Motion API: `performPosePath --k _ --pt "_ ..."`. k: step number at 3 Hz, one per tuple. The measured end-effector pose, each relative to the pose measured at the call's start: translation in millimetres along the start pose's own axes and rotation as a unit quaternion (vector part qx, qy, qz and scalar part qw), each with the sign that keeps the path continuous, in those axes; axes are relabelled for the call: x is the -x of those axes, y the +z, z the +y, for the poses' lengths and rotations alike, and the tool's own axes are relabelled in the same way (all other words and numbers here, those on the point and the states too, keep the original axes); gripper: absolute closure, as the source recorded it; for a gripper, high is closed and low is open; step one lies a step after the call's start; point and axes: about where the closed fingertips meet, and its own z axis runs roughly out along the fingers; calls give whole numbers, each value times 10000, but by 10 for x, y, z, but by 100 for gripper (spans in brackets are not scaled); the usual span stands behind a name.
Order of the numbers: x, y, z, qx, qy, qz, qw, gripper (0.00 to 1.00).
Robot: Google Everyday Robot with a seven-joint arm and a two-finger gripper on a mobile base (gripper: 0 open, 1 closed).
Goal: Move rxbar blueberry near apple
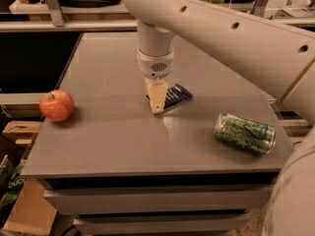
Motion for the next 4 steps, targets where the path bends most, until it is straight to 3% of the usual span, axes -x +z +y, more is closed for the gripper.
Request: performPosePath --k 2,3,4 --pt "-61 -213 -143 -427 -267 -108 9987 100" --pt "55 -466 -147 -693 -555 -222 9958 100" --pt "321 -714 -33 -892 -972 -489 9901 100"
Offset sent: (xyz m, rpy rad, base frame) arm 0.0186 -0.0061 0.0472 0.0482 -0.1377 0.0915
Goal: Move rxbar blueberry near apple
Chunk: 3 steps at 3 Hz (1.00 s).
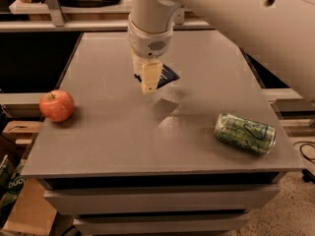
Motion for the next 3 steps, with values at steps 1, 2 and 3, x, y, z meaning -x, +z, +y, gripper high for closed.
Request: performPosePath --k 1,2,3 --pt "4 1 -1 -1 -5 -1 10000 100" --pt "180 63 -22 -12 -236 -44 9997 100" --pt "510 111 -33 -36 -669 -124 9977 100"
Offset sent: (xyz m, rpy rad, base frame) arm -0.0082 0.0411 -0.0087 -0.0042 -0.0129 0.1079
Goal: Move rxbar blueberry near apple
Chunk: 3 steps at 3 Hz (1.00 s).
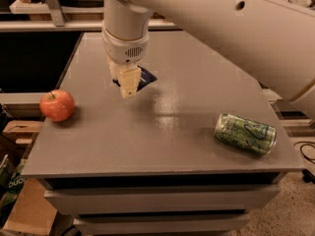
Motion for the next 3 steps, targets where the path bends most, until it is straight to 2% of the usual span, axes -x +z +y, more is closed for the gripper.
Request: performPosePath --k 1,2,3 --pt "280 53 -5 -82 -465 -40 9989 100" --pt "528 160 22 -128 -972 -114 9951 100" --pt "703 275 35 -126 -1335 -214 9907 100"
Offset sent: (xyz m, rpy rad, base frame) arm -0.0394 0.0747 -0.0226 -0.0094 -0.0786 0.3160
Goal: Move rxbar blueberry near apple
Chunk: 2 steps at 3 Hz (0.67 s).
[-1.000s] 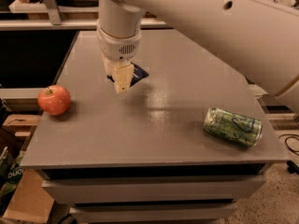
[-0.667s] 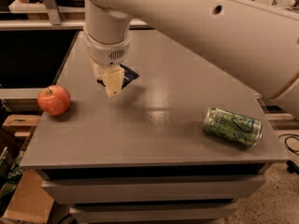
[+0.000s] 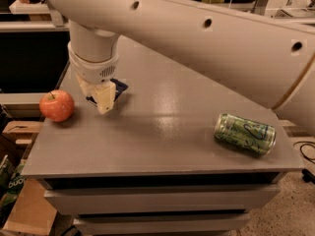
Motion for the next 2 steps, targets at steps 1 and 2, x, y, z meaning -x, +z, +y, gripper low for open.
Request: performPosePath --k 1,2 --pt "165 101 -30 22 -291 -134 9995 100" --pt "247 163 -60 73 -385 -187 9991 84"
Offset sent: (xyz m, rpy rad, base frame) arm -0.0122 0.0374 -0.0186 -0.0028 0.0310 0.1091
